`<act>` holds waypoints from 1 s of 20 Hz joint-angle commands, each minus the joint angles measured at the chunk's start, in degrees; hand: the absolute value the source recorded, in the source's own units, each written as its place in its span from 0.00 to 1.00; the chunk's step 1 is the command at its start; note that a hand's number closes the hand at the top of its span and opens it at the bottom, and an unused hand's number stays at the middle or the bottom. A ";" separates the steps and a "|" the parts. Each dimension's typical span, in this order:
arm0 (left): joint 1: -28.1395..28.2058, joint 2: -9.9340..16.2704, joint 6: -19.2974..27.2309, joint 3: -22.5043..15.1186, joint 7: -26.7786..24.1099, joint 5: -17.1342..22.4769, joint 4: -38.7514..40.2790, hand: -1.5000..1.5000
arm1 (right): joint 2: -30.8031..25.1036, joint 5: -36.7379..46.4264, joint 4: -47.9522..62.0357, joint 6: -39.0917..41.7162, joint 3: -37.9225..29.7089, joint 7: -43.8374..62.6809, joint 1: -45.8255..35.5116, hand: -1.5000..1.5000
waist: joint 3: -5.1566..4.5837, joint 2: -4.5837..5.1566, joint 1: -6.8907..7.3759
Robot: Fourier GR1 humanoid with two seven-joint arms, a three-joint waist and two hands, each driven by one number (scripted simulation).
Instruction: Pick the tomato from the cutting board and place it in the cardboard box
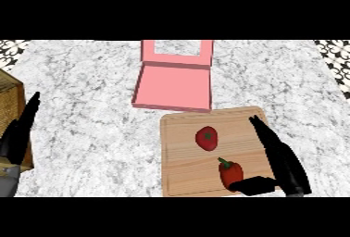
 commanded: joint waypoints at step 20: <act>1.16 -8.57 -0.56 5.85 4.64 -9.91 -3.41 0.50 | 15.29 7.82 10.04 23.97 -2.16 20.98 -18.68 0.00 | 0.25 0.05 -0.55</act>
